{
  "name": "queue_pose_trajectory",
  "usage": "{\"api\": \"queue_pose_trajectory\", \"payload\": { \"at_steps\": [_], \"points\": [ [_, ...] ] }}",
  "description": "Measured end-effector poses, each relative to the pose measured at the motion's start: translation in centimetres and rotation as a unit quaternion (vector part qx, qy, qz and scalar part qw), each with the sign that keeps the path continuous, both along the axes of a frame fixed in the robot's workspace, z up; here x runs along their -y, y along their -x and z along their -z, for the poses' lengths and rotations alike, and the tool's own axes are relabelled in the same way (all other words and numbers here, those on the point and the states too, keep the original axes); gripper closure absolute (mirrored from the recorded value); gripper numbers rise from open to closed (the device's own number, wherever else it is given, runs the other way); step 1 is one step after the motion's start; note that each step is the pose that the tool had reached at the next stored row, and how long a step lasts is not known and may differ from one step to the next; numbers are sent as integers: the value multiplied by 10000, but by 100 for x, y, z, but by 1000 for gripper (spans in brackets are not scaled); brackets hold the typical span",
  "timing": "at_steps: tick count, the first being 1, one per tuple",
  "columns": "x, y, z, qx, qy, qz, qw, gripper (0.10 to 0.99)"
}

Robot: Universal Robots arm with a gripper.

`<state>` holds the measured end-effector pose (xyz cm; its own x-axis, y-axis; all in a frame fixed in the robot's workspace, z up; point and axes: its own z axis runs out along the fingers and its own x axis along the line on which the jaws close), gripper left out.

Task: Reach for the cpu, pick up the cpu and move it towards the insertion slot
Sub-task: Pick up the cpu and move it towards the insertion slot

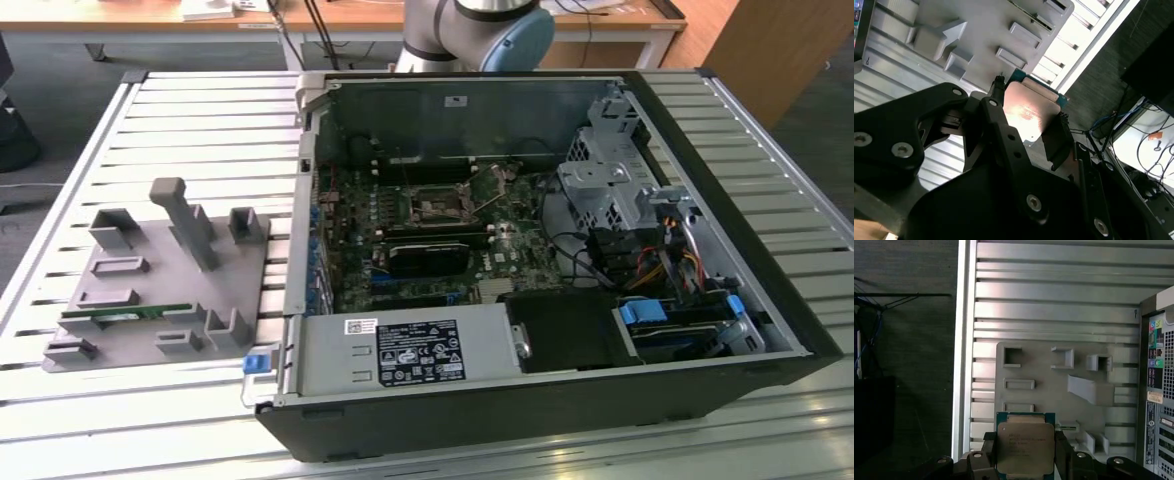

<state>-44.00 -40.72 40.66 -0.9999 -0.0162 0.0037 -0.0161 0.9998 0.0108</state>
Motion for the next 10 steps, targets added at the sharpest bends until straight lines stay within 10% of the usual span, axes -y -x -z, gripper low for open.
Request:
{"api": "queue_pose_trajectory", "payload": {
  "at_steps": [10],
  "points": [
    [0, -111, -47, -41, 0, 0, 10000, 541]
  ]
}}
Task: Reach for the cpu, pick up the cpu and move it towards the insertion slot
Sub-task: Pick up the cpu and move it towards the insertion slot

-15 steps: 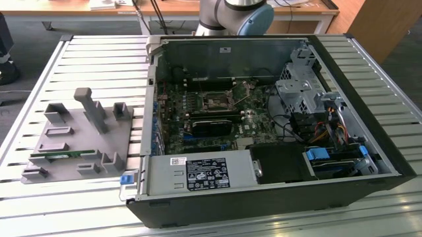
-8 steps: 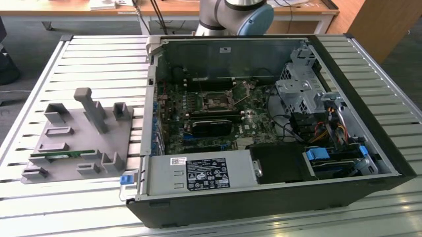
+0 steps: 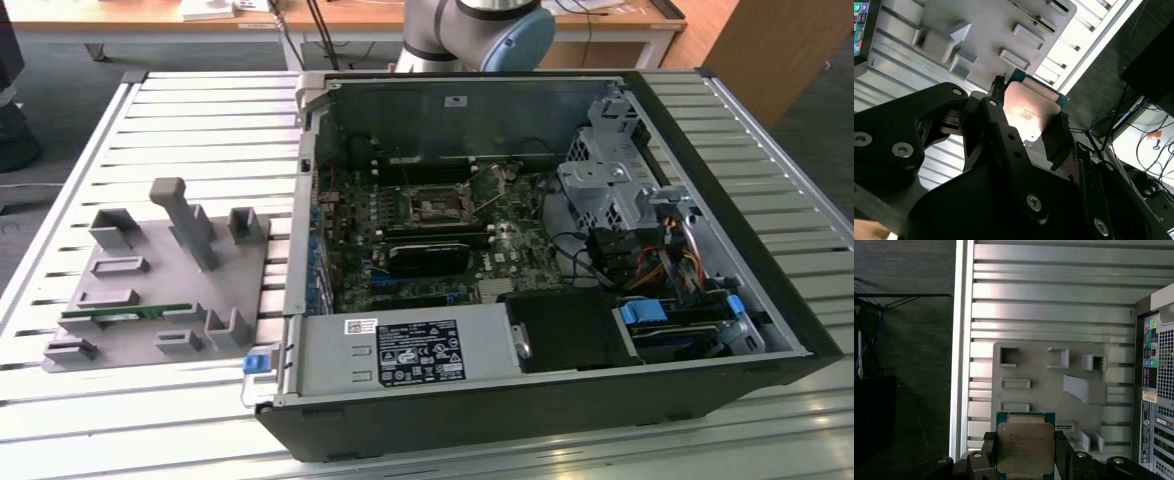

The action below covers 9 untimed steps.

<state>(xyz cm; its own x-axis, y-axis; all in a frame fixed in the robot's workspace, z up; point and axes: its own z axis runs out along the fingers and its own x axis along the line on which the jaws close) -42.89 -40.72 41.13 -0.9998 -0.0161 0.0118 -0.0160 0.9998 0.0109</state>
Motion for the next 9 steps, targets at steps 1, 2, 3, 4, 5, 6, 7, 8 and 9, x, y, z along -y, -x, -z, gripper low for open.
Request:
{"api": "queue_pose_trajectory", "payload": {
  "at_steps": [1, 2, 3, 4, 5, 6, 7, 8, 9],
  "points": [
    [0, -16, -4, -7, 0, 0, 10000, 541],
    [0, -34, -9, -15, 0, 0, 10000, 541],
    [0, -51, -12, -23, 0, 0, 10000, 541],
    [0, -70, -17, -33, 0, 0, 10000, 541],
    [0, -89, -22, -43, 0, 0, 10000, 541],
    [0, -107, -25, -52, 0, 0, 10000, 541],
    [0, -128, -27, -63, 0, 0, 10000, 541],
    [0, -155, -29, -78, 0, 0, 10000, 541],
    [0, -177, -29, -92, 0, 0, 10000, 541]
  ]
}}
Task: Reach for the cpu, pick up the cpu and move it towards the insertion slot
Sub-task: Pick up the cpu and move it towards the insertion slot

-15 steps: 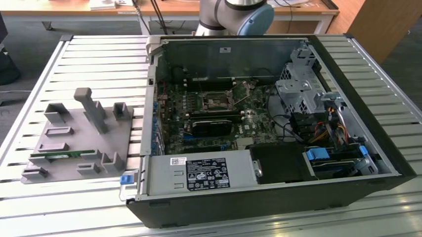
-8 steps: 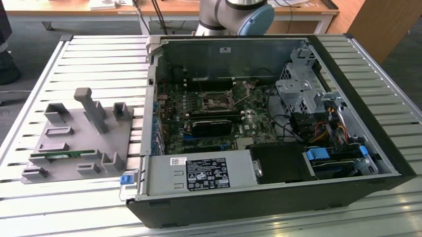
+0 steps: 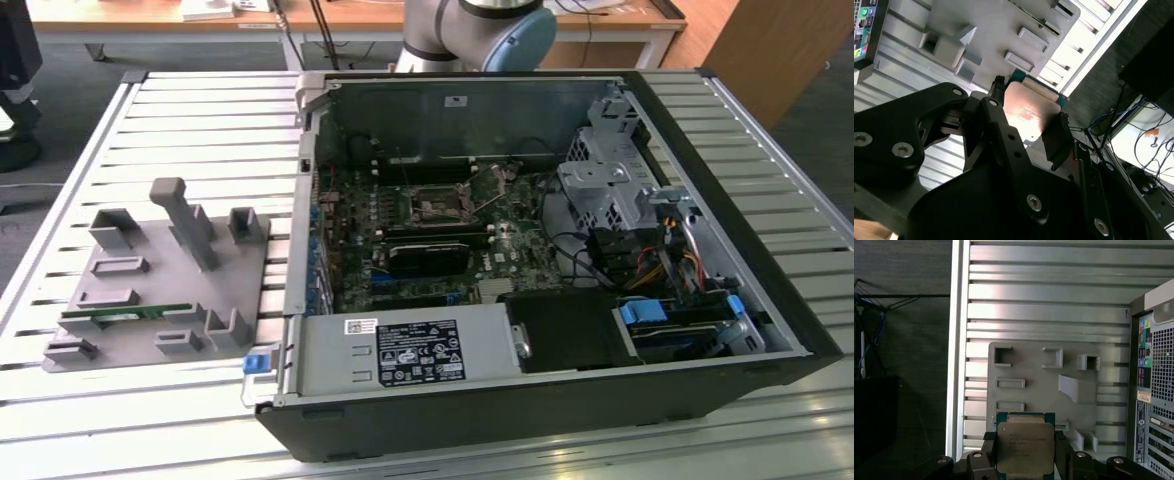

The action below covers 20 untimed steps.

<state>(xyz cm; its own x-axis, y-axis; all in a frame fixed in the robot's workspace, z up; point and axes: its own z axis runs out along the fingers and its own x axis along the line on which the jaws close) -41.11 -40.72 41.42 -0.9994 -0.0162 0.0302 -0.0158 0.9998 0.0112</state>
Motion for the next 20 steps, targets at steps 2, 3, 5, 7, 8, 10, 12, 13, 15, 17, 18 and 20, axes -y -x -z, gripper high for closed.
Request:
{"api": "queue_pose_trajectory", "payload": {
  "at_steps": [2, 3, 5, 7, 8, 10, 12, 13, 15, 17, 18, 20],
  "points": [
    [0, -3, 0, -2, 0, 0, 10000, 541],
    [0, -3, 0, -2, 0, 1, 10000, 541],
    [0, -24, 0, -3, 0, 0, 10000, 541],
    [0, -70, -1, -3, 0, 0, 10000, 541],
    [0, -94, 0, -2, 0, 0, 10000, 541],
    [0, -140, 0, -2, 0, 0, 10000, 541],
    [0, -184, 0, -2, 0, 0, 10000, 541],
    [0, -202, 0, -2, 0, 0, 10000, 541],
    [0, -234, 0, -3, 0, 0, 10000, 541],
    [0, -264, 0, -2, 0, 0, 10000, 541],
    [0, -278, 0, -2, 0, 0, 10000, 541],
    [0, -305, 0, -2, 0, 0, 10000, 541]
  ]
}}
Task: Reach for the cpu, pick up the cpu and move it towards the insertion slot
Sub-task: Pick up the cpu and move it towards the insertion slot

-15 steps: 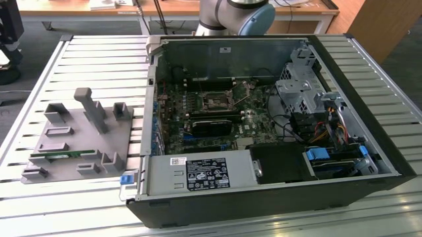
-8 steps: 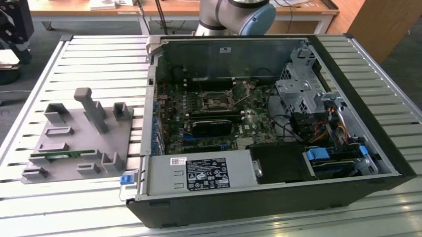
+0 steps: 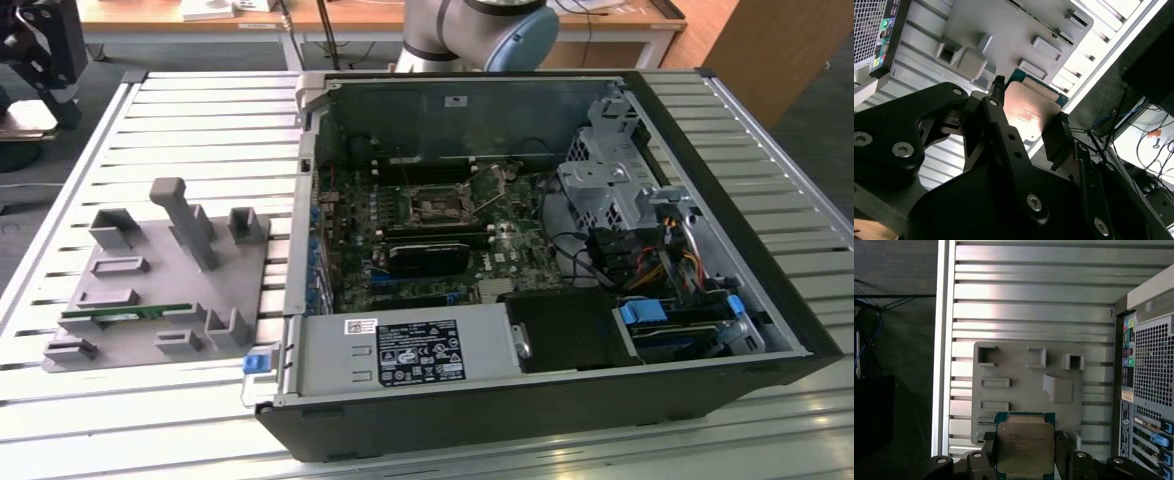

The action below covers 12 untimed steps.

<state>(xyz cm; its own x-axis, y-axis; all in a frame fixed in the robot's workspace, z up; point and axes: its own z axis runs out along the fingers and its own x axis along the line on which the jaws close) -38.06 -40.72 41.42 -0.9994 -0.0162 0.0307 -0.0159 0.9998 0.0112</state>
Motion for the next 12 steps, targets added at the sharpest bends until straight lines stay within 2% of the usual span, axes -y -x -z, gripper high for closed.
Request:
{"api": "queue_pose_trajectory", "payload": {
  "at_steps": [12],
  "points": [
    [0, -149, 0, 0, 0, 0, 10000, 541]
  ]
}}
